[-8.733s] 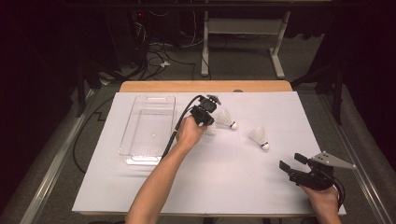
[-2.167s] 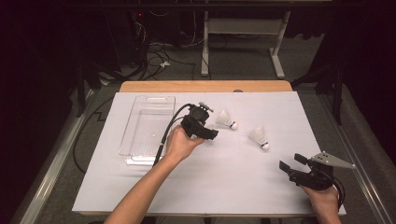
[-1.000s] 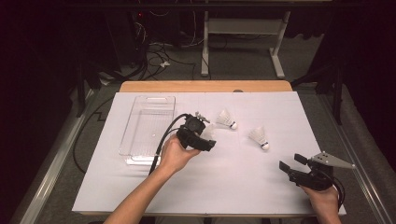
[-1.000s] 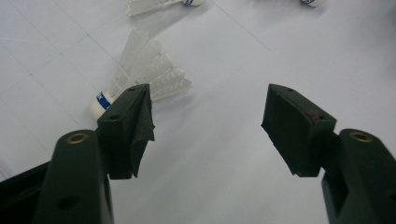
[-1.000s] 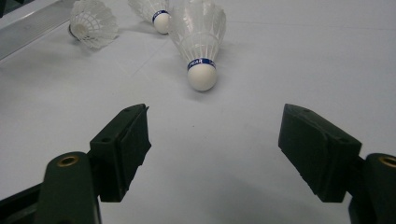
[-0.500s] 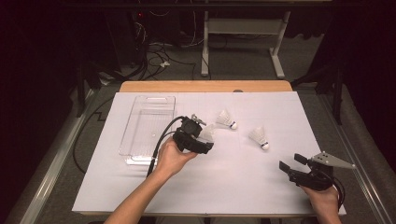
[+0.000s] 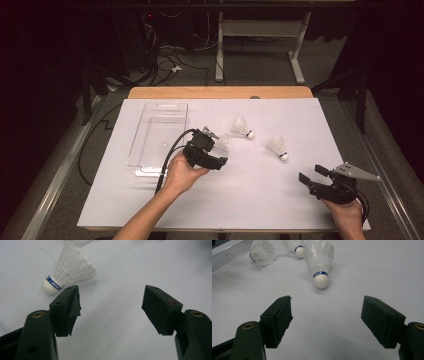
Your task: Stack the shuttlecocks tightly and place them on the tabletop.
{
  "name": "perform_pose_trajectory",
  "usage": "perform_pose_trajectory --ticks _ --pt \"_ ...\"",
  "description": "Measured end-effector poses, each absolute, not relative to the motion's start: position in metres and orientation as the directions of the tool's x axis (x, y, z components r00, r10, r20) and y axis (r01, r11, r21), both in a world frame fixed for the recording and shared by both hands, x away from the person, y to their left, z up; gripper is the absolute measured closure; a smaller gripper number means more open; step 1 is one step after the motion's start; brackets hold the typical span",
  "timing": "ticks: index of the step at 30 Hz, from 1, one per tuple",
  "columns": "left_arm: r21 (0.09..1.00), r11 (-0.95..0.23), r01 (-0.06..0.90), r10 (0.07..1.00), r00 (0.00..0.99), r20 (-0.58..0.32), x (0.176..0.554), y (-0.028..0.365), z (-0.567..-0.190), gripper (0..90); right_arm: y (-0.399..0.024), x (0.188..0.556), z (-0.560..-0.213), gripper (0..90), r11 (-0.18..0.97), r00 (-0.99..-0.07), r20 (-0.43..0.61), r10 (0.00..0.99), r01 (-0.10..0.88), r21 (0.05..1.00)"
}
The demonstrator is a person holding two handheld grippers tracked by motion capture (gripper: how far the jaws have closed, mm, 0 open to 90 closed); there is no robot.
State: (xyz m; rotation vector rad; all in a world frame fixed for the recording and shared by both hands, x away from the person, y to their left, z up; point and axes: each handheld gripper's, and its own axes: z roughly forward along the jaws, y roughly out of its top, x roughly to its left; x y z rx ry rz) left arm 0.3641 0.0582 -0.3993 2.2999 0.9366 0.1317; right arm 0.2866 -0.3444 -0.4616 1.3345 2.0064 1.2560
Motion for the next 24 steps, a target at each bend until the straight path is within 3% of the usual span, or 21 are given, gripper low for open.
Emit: perform_pose_trajectory --ticks 24 --pt "0.601 -0.536 0.592 0.645 0.747 -0.16 0.342 0.066 -0.412 29.1 -0.344 0.287 -0.462 25.0 0.131 -0.45 0.129 0.884 0.503 0.854"
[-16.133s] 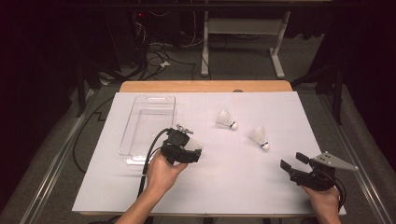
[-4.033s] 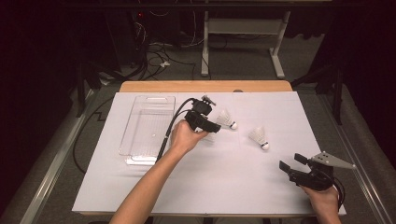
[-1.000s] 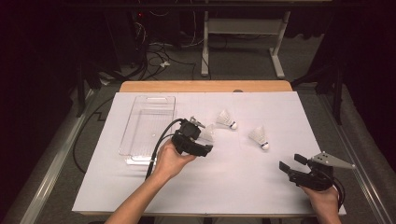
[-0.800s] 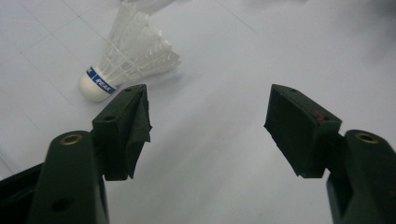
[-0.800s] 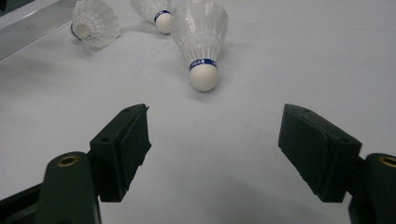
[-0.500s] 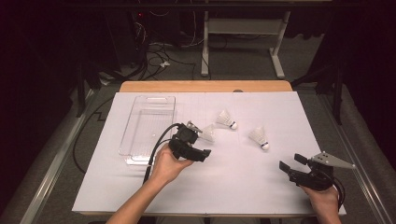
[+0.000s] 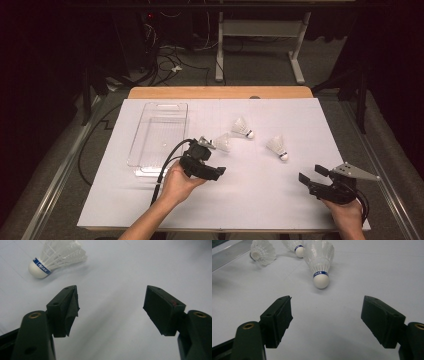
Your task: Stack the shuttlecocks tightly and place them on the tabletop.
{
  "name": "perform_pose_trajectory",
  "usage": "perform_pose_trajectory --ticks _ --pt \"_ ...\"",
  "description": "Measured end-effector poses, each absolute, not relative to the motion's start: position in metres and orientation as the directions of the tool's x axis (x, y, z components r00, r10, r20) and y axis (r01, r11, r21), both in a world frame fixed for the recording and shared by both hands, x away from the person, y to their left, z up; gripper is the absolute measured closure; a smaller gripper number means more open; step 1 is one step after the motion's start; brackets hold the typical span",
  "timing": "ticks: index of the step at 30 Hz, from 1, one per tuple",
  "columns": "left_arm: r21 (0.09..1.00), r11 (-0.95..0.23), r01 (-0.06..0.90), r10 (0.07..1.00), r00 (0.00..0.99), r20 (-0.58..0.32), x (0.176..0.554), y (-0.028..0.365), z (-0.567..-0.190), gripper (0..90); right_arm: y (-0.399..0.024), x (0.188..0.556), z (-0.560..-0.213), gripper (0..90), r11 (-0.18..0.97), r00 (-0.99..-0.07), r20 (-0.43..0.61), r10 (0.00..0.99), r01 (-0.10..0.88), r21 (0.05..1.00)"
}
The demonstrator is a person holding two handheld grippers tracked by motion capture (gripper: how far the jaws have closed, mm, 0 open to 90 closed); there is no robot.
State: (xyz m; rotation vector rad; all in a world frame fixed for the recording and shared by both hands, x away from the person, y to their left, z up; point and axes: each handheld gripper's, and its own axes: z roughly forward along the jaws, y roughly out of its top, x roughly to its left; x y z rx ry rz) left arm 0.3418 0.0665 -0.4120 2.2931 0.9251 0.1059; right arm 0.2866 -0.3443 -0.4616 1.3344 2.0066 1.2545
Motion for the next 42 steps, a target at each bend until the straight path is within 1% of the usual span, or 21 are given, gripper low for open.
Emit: perform_pose_trajectory --ticks 14,42 --pt "0.602 -0.526 0.6 0.647 0.742 -0.174 0.331 0.077 -0.425 29.4 -0.344 0.287 -0.462 24.9 0.134 -0.448 0.127 0.885 0.506 0.852" --pt "0.608 -0.523 0.597 0.658 0.736 -0.157 0.314 0.092 -0.434 31.3 -0.344 0.286 -0.462 24.9 0.131 -0.439 0.128 0.889 0.513 0.849"
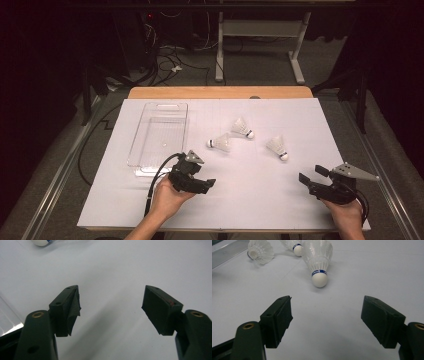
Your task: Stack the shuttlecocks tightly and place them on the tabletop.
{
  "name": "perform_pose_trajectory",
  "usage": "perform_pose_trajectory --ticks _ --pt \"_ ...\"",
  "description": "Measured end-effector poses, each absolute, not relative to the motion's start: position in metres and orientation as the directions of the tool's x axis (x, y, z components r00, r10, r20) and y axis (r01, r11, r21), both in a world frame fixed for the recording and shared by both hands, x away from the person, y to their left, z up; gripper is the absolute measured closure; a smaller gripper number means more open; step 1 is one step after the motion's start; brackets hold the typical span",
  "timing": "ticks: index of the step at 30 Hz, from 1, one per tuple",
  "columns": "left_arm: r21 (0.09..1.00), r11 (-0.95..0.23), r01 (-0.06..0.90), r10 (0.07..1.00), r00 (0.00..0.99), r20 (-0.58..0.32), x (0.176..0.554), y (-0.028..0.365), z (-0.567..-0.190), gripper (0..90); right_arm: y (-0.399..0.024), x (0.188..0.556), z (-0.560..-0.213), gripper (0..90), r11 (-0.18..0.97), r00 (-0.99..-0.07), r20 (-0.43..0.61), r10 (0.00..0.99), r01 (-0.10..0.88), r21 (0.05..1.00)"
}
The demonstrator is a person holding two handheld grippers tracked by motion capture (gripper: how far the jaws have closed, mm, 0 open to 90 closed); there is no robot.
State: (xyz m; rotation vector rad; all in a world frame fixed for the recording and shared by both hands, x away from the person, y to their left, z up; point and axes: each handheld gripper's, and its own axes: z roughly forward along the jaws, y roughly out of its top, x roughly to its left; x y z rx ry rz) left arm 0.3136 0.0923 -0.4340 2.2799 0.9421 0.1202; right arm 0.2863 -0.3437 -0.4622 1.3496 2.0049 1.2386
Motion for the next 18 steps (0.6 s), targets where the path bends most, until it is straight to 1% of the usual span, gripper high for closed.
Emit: perform_pose_trajectory --ticks 8,18 --pt "0.609 -0.527 0.593 0.655 0.74 -0.154 0.307 0.094 -0.436 31.6 -0.344 0.286 -0.462 24.9 0.131 -0.438 0.127 0.89 0.513 0.849" --pt "0.628 -0.503 0.594 0.67 0.727 -0.151 0.296 0.104 -0.439 32.5 -0.343 0.287 -0.462 24.9 0.135 -0.442 0.125 0.888 0.511 0.849"
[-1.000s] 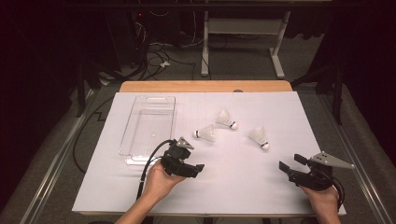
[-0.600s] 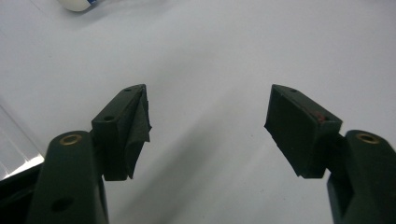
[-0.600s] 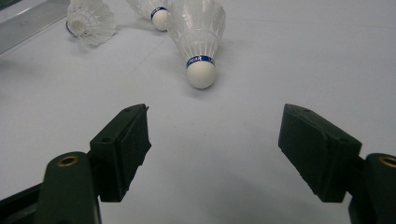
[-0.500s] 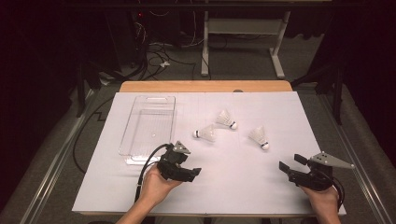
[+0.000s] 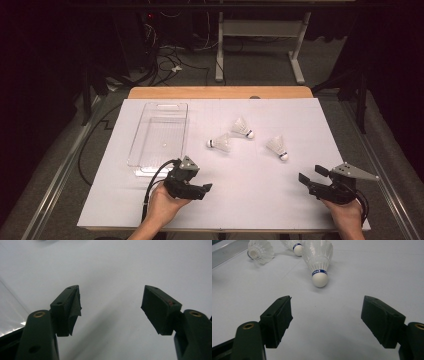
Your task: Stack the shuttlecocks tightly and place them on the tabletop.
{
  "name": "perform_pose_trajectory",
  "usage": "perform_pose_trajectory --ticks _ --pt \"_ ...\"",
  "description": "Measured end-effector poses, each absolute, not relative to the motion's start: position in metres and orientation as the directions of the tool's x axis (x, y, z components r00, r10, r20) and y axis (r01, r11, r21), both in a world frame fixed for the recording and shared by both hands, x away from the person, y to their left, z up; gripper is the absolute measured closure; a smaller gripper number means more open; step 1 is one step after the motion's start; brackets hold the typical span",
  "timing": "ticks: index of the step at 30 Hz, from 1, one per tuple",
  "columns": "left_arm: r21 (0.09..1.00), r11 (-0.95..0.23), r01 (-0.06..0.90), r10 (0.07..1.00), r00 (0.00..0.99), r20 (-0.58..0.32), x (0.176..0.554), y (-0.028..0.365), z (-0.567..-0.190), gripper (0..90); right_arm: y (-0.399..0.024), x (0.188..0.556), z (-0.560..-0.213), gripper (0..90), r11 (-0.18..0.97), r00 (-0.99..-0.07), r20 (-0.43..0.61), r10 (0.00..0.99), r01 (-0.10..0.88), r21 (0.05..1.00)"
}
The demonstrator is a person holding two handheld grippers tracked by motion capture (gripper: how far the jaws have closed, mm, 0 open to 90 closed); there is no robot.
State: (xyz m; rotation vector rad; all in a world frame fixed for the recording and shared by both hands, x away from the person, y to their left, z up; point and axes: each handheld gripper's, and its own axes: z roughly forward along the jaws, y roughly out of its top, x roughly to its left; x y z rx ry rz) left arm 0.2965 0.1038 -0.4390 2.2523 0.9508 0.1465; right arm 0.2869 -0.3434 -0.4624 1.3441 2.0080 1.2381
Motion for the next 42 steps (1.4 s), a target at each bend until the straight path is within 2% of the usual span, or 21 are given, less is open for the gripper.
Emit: perform_pose_trajectory --ticks 42 --pt "0.66 -0.415 0.626 0.749 0.647 -0.143 0.272 0.158 -0.446 31.9 -0.343 0.286 -0.462 24.9 0.137 -0.439 0.121 0.89 0.513 0.848"
